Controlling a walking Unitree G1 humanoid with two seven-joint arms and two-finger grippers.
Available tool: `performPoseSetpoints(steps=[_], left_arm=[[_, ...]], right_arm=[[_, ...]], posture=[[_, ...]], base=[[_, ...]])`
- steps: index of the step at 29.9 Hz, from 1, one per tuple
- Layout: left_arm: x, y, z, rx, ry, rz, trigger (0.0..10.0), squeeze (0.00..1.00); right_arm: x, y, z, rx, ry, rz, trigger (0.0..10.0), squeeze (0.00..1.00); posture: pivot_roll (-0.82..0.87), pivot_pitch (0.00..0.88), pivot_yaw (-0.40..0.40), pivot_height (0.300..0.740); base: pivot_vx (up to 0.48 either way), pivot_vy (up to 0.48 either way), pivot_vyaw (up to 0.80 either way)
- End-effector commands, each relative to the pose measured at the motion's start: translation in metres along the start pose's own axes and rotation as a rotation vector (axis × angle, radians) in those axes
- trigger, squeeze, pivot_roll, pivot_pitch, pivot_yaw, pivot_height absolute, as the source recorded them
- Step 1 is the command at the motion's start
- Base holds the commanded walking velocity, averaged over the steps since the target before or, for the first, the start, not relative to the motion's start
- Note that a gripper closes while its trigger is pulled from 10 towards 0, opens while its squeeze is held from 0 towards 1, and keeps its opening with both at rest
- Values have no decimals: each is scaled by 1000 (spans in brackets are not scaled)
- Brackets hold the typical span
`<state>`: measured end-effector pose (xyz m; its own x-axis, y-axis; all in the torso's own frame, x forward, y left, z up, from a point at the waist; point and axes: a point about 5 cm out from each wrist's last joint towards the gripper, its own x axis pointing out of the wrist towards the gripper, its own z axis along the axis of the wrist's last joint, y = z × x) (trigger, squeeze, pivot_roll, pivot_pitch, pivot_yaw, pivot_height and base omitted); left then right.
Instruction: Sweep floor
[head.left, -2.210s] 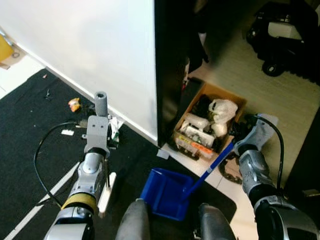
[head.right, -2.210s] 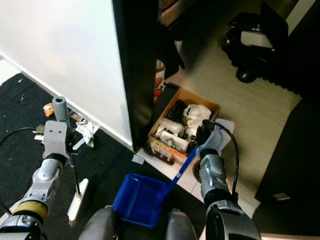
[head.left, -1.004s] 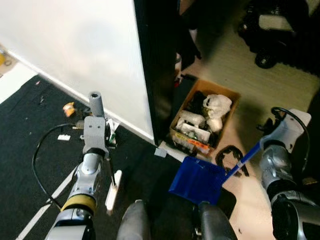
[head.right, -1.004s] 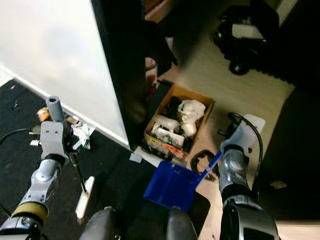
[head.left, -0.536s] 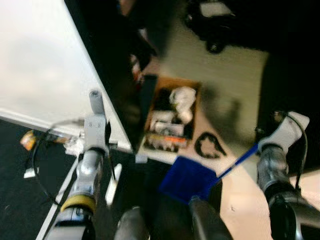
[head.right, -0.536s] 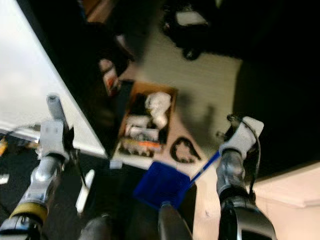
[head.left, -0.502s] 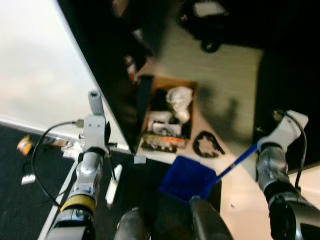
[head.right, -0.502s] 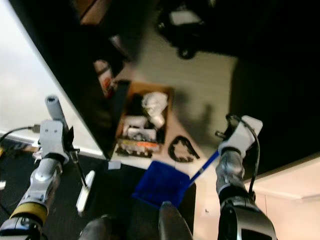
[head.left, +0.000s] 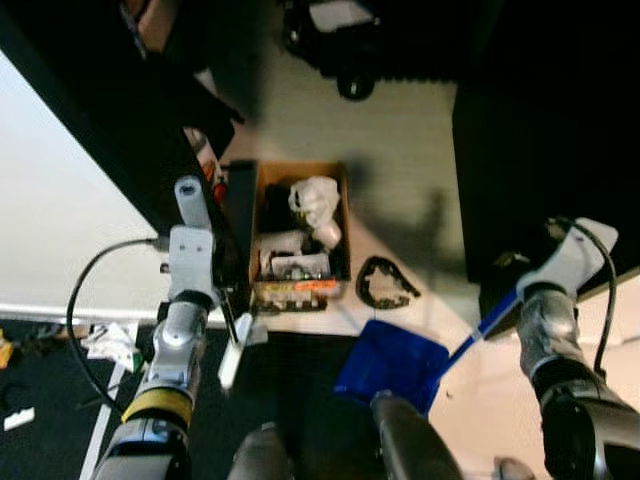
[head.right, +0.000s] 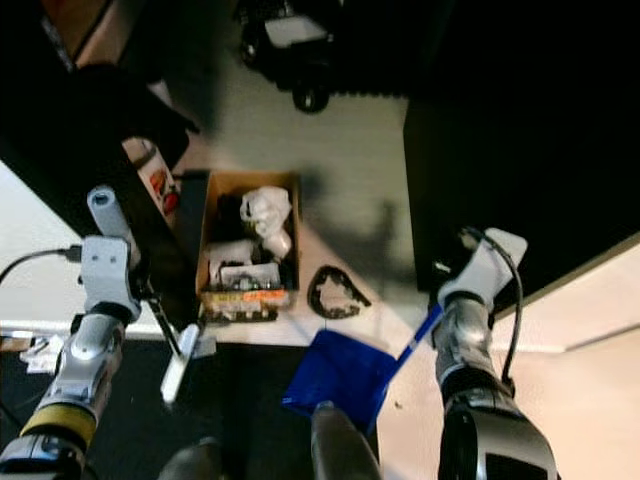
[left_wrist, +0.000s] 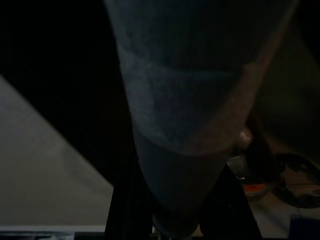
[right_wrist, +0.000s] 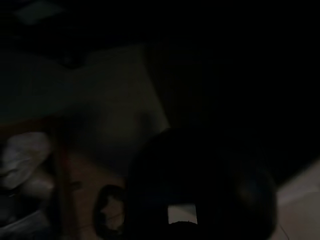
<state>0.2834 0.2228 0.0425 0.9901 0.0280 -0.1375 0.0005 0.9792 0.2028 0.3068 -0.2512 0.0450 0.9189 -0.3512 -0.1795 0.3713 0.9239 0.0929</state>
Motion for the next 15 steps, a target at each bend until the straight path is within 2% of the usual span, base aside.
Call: performPoseSetpoints(steps=[1, 3, 4, 6, 12, 15], left_arm=[[-2, 2, -1, 16, -1, -6, 10000, 0], [-2, 2, -1, 16, -1, -6, 10000, 0], [-2, 5, 1, 17, -20, 4, 10000, 0], [-1, 6, 4, 6, -38, 22, 10000, 0], [1, 6, 8, -7, -55, 53, 10000, 0], [2, 5, 10, -7, -63, 58, 10000, 0]], right_arm=[[-4, 2, -13, 6, 68, 27, 10000, 0], [-4, 2, -13, 6, 68, 27, 10000, 0], [-1, 10, -7, 7, 53, 97, 10000, 0], [2, 18, -1, 6, 40, 149, 10000, 0], [7, 26, 13, 43, -22, 190, 10000, 0], [9, 30, 20, 13, -52, 222, 10000, 0]], posture=[[17, 106, -35, 731], [17, 106, -35, 731], [11, 96, -46, 731], [11, 92, -51, 731], [24, 70, -50, 731], [21, 85, -47, 731]], base=[[0, 0, 0], [0, 0, 0], [0, 0, 0], [0, 0, 0], [0, 0, 0], [0, 0, 0]])
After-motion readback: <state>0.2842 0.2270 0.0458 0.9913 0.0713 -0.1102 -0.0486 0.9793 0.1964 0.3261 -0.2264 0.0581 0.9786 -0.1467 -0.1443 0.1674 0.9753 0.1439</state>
